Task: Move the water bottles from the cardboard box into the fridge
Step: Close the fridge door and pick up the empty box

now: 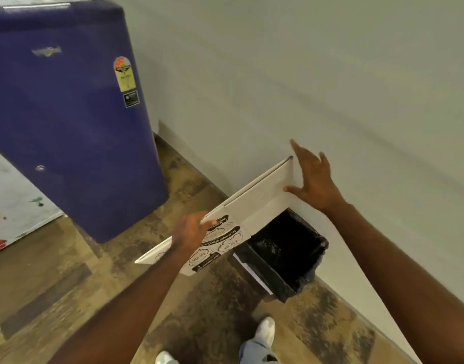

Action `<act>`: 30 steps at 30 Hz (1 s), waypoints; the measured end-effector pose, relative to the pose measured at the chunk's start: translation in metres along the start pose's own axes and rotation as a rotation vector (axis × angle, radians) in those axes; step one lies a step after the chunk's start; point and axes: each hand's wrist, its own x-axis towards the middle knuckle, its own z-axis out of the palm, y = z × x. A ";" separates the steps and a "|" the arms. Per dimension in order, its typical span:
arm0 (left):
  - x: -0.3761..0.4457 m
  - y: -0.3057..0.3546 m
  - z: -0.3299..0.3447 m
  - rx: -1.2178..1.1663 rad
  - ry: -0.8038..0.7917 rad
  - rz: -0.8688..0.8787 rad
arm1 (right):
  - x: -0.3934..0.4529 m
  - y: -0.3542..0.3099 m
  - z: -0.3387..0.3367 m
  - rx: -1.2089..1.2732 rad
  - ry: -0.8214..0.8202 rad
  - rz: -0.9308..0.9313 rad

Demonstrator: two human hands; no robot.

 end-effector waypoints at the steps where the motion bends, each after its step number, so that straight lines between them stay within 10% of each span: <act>1: 0.000 0.004 0.009 -0.027 -0.002 -0.002 | -0.001 0.021 -0.005 0.046 0.000 0.063; 10: 0.019 0.051 0.070 -0.329 -0.025 0.054 | -0.006 0.126 -0.046 0.491 -0.286 0.138; 18: 0.048 0.123 0.133 -0.175 -0.045 0.067 | -0.003 0.162 -0.086 0.053 -0.234 -0.223; 30: 0.074 0.215 0.175 -0.103 -0.047 0.480 | -0.011 0.177 -0.008 -0.306 -0.524 -0.090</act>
